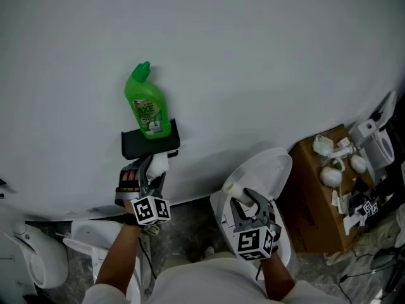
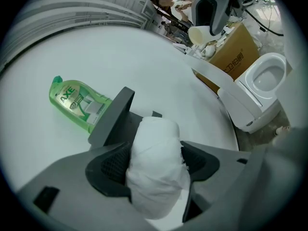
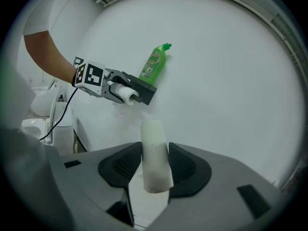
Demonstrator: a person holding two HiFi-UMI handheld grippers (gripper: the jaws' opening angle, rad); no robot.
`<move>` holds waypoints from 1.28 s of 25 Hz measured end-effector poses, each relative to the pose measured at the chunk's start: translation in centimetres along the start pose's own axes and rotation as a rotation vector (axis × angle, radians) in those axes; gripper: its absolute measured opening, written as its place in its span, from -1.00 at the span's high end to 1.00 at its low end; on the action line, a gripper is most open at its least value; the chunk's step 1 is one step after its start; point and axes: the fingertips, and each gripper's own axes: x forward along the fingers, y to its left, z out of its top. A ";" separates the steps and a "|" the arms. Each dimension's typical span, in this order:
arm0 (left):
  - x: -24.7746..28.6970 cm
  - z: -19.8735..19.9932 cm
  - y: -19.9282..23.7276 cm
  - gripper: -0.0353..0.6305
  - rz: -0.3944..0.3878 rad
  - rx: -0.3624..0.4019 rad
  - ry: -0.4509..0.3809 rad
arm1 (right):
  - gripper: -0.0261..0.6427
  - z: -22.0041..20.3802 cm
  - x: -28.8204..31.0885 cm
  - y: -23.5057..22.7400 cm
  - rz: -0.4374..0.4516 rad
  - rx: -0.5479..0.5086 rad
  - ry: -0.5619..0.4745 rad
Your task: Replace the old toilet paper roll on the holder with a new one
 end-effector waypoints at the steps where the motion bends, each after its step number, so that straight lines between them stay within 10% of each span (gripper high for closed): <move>1: 0.0 0.1 0.0 -0.02 -0.004 -0.015 -0.003 | 0.39 0.1 0.0 0.2 0.002 -0.001 0.002; 24: -4.3 1.3 0.2 -0.19 -0.071 -0.213 -0.132 | 0.39 3.0 -2.8 4.3 -0.039 -0.023 0.049; 32: -8.4 -1.6 -2.0 -0.19 -0.098 -0.405 -0.168 | 0.39 6.9 -2.4 6.8 -0.025 -0.038 0.025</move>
